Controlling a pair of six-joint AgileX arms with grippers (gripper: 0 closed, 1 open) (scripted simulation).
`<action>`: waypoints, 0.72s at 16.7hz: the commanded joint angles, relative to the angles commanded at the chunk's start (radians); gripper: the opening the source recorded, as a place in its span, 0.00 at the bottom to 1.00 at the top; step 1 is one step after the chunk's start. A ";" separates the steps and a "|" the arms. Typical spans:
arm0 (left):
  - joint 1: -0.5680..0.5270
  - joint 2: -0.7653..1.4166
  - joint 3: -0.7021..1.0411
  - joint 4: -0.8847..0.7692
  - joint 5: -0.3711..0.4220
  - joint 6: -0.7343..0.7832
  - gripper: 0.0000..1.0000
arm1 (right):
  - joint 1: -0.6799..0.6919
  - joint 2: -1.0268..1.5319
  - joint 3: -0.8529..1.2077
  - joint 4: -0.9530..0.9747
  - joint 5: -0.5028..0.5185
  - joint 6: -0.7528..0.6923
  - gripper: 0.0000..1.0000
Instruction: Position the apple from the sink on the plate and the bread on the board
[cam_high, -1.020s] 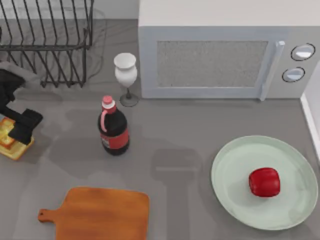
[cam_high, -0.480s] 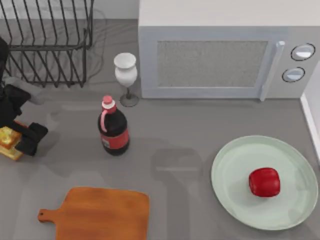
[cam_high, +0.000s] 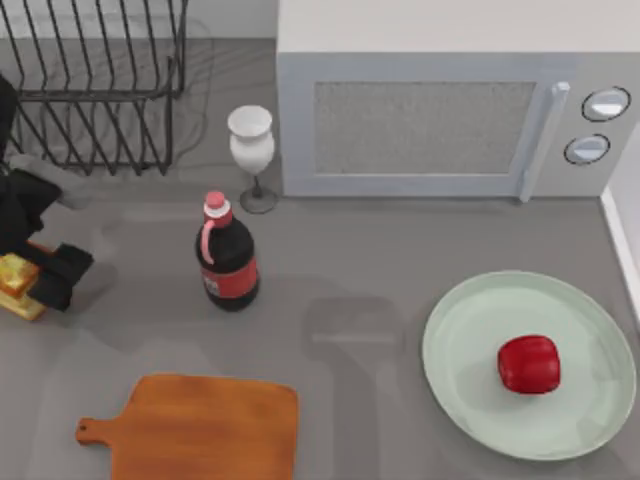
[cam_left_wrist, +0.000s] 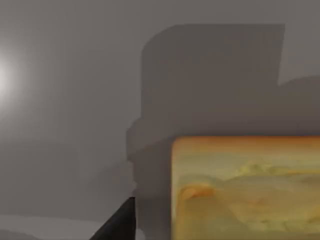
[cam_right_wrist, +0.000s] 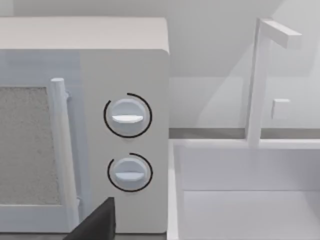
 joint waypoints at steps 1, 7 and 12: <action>0.000 0.000 0.000 0.000 0.000 0.000 0.47 | 0.000 0.000 0.000 0.000 0.000 0.000 1.00; 0.000 0.000 0.000 0.000 0.000 0.000 0.02 | 0.000 0.000 0.000 0.000 0.000 0.000 1.00; 0.000 0.000 0.000 0.000 0.000 0.000 0.00 | 0.000 0.000 0.000 0.000 0.000 0.000 1.00</action>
